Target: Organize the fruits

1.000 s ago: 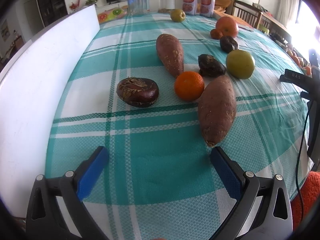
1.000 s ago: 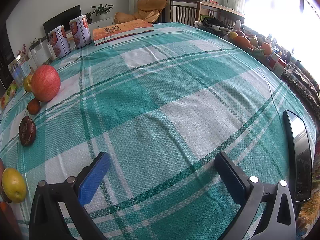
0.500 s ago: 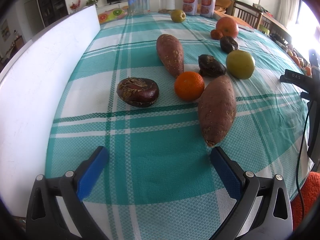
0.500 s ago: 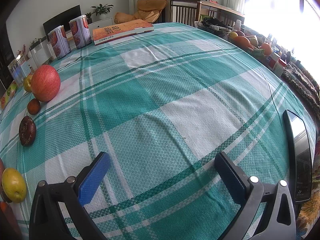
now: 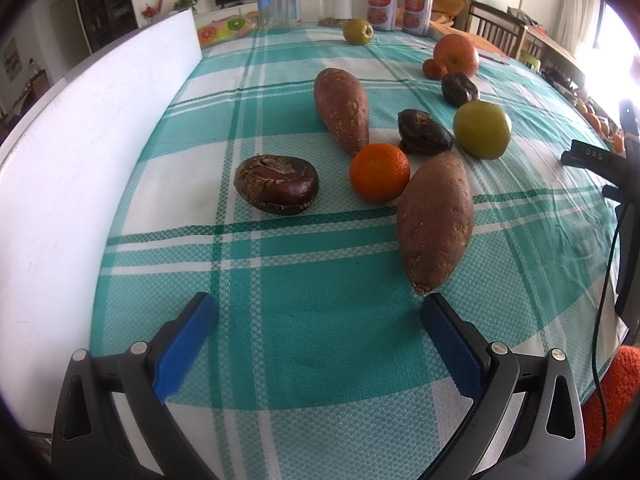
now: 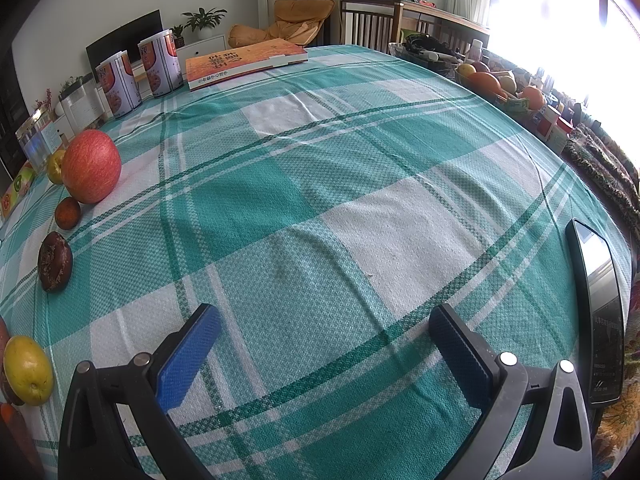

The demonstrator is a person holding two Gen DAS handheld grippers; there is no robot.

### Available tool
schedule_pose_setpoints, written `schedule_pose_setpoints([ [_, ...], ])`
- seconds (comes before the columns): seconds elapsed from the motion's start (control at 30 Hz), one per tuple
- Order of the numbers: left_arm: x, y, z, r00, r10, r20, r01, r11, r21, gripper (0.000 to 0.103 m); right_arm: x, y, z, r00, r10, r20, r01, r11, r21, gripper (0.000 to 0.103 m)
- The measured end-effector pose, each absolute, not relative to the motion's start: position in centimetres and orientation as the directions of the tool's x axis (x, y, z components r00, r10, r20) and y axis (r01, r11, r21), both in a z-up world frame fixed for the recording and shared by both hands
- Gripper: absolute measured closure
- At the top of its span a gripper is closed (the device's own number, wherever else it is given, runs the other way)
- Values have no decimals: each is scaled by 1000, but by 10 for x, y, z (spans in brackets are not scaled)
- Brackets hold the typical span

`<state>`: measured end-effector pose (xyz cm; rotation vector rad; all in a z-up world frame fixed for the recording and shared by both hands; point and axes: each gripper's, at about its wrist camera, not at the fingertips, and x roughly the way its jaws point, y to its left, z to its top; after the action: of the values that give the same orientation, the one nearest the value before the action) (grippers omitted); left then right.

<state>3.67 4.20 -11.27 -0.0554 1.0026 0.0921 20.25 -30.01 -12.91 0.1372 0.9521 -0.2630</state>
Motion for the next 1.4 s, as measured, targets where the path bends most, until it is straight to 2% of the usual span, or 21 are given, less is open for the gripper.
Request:
schedule_pose_setpoints([
  [1.4, 37, 41, -114, 528, 61, -847, -118, 993, -2, 0, 202, -300, -129, 552, -162, -818, 281, 960, 0, 0],
])
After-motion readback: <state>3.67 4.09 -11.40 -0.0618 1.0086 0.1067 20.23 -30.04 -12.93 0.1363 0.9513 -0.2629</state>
